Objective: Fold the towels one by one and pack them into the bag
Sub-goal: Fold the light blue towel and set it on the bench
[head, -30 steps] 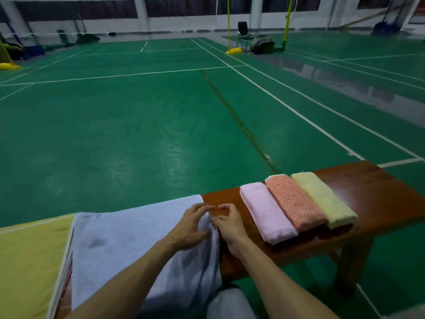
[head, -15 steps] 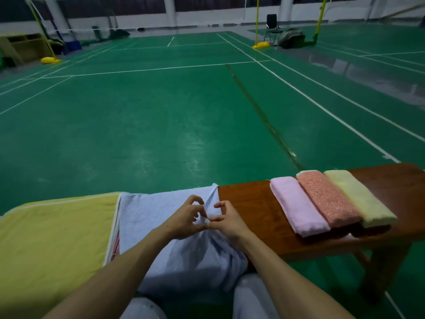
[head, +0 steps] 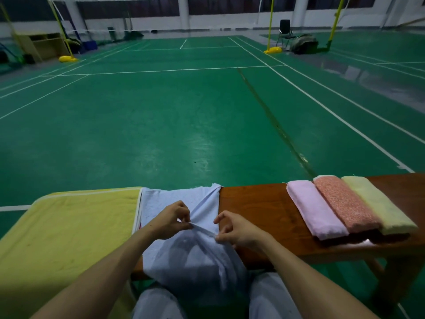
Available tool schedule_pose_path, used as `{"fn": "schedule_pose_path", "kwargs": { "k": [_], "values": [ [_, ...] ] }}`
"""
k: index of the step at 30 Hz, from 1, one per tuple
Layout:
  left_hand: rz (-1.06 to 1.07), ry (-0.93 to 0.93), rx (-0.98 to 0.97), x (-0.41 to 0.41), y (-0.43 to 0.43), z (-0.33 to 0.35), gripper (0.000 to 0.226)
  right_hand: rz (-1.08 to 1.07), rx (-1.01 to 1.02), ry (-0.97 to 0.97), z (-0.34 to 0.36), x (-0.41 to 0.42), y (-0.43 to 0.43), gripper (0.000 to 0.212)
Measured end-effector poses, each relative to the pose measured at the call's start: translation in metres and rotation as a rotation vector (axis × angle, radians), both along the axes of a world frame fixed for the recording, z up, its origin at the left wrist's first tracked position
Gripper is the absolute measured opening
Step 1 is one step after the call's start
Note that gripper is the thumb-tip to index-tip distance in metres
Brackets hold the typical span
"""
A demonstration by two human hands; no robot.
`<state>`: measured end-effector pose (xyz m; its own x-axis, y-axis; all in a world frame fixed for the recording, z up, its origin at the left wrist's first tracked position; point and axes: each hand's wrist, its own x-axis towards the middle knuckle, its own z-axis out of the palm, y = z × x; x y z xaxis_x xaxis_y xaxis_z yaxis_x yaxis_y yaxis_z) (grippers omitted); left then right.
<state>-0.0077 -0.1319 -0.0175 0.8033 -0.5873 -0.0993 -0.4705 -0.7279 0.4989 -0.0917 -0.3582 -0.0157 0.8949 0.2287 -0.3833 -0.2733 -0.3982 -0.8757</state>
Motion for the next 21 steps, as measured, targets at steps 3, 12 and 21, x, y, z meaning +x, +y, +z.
{"fn": "schedule_pose_path", "kwargs": {
  "k": [3, 12, 21],
  "values": [
    [0.0, 0.03, 0.011, -0.005, 0.006, -0.003, 0.018, 0.013, -0.032, -0.036, -0.006, 0.002, 0.013, 0.034],
    [-0.051, 0.105, 0.05, -0.016, 0.01, -0.003, 0.009, -0.04, 0.044, -0.109, -0.009, 0.016, 0.043, 0.029],
    [-0.054, 0.026, 0.0, -0.01, 0.041, -0.004, 0.029, 0.042, 0.091, -0.053, -0.007, 0.023, 0.047, 0.025]
  ]
}}
